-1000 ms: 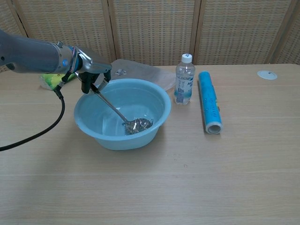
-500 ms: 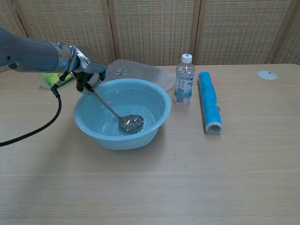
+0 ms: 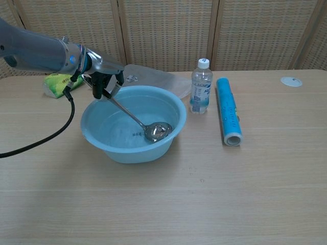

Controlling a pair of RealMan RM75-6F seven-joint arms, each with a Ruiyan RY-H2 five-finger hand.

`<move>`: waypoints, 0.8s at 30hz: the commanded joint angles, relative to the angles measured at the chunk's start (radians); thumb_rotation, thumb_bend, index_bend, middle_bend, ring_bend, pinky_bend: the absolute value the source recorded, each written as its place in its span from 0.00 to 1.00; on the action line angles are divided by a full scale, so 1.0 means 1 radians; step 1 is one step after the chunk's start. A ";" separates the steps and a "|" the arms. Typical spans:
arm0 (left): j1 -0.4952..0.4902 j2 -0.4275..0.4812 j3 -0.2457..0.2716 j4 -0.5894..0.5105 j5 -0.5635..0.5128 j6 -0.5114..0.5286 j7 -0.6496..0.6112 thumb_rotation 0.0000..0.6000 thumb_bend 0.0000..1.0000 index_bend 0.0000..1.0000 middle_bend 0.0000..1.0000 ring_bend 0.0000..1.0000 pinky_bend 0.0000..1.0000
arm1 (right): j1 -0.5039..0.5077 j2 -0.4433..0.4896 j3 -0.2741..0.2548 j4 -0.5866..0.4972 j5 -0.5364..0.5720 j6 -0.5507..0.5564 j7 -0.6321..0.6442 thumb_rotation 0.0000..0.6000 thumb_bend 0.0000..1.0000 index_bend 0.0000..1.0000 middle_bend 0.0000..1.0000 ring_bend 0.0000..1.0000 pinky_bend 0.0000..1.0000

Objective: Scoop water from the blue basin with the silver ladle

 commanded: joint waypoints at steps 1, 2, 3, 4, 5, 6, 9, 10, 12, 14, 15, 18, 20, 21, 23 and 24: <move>-0.003 0.043 -0.005 -0.041 0.005 -0.011 -0.023 1.00 0.58 0.93 1.00 1.00 1.00 | 0.000 -0.002 0.001 0.000 0.003 0.001 -0.006 1.00 0.00 0.00 0.00 0.00 0.00; -0.006 0.053 -0.002 -0.050 0.006 -0.011 -0.025 1.00 0.58 0.93 1.00 1.00 1.00 | 0.000 -0.003 0.001 0.000 0.005 0.002 -0.009 1.00 0.00 0.00 0.00 0.00 0.00; -0.008 0.064 0.000 -0.059 0.006 -0.011 -0.027 1.00 0.58 0.93 1.00 1.00 1.00 | 0.000 -0.004 0.001 -0.001 0.006 0.002 -0.012 1.00 0.00 0.00 0.00 0.00 0.00; -0.012 0.079 0.003 -0.072 0.004 -0.011 -0.031 1.00 0.58 0.93 1.00 1.00 1.00 | 0.000 -0.005 0.001 -0.002 0.007 0.002 -0.016 1.00 0.00 0.00 0.00 0.00 0.00; -0.014 0.085 0.004 -0.079 0.003 -0.011 -0.032 1.00 0.58 0.93 1.00 1.00 1.00 | 0.000 -0.006 0.000 -0.003 0.007 0.002 -0.018 1.00 0.00 0.00 0.00 0.00 0.00; -0.017 0.095 0.007 -0.086 0.001 -0.010 -0.033 1.00 0.58 0.93 1.00 1.00 1.00 | 0.000 -0.007 0.001 -0.003 0.008 0.002 -0.021 1.00 0.00 0.00 0.00 0.00 0.00; -0.030 0.135 0.016 -0.115 -0.007 -0.008 -0.036 1.00 0.58 0.93 1.00 1.00 1.00 | 0.001 -0.010 0.001 -0.004 0.012 0.002 -0.030 1.00 0.00 0.00 0.00 0.00 0.00; -0.034 0.150 0.016 -0.127 -0.011 -0.008 -0.042 1.00 0.58 0.93 1.00 1.00 1.00 | 0.001 -0.011 0.001 -0.005 0.014 0.002 -0.033 1.00 0.00 0.00 0.00 0.00 0.00; -0.040 0.171 0.018 -0.142 -0.012 -0.007 -0.048 1.00 0.58 0.93 1.00 1.00 1.00 | 0.001 -0.012 0.002 -0.005 0.018 0.002 -0.037 1.00 0.00 0.00 0.00 0.00 0.00; -0.046 0.197 0.019 -0.163 -0.012 -0.005 -0.057 1.00 0.58 0.93 1.00 1.00 1.00 | 0.001 -0.013 0.003 -0.006 0.021 0.001 -0.039 1.00 0.00 0.00 0.00 0.00 0.00; -0.049 0.209 0.019 -0.174 -0.013 -0.007 -0.061 1.00 0.58 0.93 1.00 1.00 1.00 | 0.002 -0.013 0.003 -0.006 0.022 0.001 -0.041 1.00 0.00 0.00 0.00 0.00 0.00; -0.067 0.254 0.027 -0.211 -0.032 -0.020 -0.069 1.00 0.58 0.93 1.00 1.00 1.00 | 0.001 -0.013 0.002 -0.008 0.023 0.002 -0.045 1.00 0.00 0.00 0.00 0.00 0.00; -0.089 0.282 0.043 -0.237 -0.070 -0.034 -0.064 1.00 0.58 0.93 1.00 1.00 1.00 | 0.000 -0.013 0.002 -0.010 0.023 0.004 -0.047 1.00 0.00 0.00 0.00 0.00 0.00; -0.109 0.301 0.056 -0.255 -0.104 -0.044 -0.059 1.00 0.58 0.93 1.00 1.00 1.00 | -0.001 -0.013 0.002 -0.011 0.022 0.007 -0.048 1.00 0.00 0.00 0.00 0.00 0.00; -0.142 0.327 0.078 -0.280 -0.157 -0.059 -0.053 1.00 0.58 0.93 1.00 1.00 1.00 | -0.002 -0.013 0.002 -0.013 0.022 0.010 -0.050 1.00 0.00 0.00 0.00 0.00 0.00; -0.165 0.342 0.093 -0.294 -0.189 -0.067 -0.048 1.00 0.58 0.93 1.00 1.00 1.00 | -0.003 -0.014 0.002 -0.013 0.022 0.012 -0.052 1.00 0.00 0.00 0.00 0.00 0.00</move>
